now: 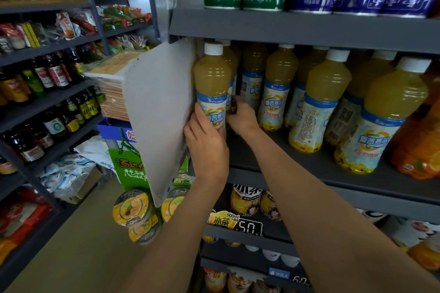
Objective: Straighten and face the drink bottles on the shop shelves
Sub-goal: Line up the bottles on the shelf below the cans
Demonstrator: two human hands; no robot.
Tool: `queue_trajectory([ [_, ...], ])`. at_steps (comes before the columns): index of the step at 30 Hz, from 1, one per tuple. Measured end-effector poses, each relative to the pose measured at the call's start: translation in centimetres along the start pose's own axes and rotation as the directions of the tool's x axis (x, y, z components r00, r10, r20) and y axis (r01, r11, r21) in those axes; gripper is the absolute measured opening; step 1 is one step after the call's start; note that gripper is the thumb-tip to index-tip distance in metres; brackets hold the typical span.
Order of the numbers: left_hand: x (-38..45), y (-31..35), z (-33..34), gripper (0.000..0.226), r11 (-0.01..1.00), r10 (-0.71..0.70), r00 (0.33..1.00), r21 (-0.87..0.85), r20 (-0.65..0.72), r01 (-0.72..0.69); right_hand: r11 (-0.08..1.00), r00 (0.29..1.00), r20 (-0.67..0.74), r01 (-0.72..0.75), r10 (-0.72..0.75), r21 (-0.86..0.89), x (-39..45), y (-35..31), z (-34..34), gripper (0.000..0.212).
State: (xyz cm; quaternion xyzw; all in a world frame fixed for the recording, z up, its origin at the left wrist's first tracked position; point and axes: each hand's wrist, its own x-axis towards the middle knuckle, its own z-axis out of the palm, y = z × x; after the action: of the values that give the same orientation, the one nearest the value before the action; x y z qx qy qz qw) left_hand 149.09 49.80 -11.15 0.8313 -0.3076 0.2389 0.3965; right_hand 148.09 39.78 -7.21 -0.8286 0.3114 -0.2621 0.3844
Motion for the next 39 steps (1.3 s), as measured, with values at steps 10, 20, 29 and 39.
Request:
queue_trajectory([
  [10, 0.1, -0.7, -1.8, 0.067, 0.935, 0.106, 0.977, -0.353, 0.184, -0.034, 0.990, 0.979, -0.160, -0.118, 0.129, 0.081, -4.6, 1.7, -2.4, 0.037],
  [20, -0.5, 2.8, -0.6, 0.070, 0.909, 0.110, 0.955, -0.415, 0.277, 0.016, 0.987, 0.965, -0.210, -0.162, 0.156, -0.008, -7.5, 3.6, -6.2, 0.025],
  [29, 0.1, 3.1, -0.5, 0.069, 0.920, 0.122, 0.941, -0.391, 0.317, 0.012, 0.975, 0.947, -0.312, -0.135, 0.075, -0.174, -8.1, 4.0, -5.2, 0.038],
  [39, 0.4, 3.1, -0.4, 0.072, 0.909, 0.084, 0.933, -0.410, 0.349, 0.071, 0.953, 0.851, -0.520, -0.096, -0.072, -0.288, -10.7, 2.9, -4.9, 0.055],
])
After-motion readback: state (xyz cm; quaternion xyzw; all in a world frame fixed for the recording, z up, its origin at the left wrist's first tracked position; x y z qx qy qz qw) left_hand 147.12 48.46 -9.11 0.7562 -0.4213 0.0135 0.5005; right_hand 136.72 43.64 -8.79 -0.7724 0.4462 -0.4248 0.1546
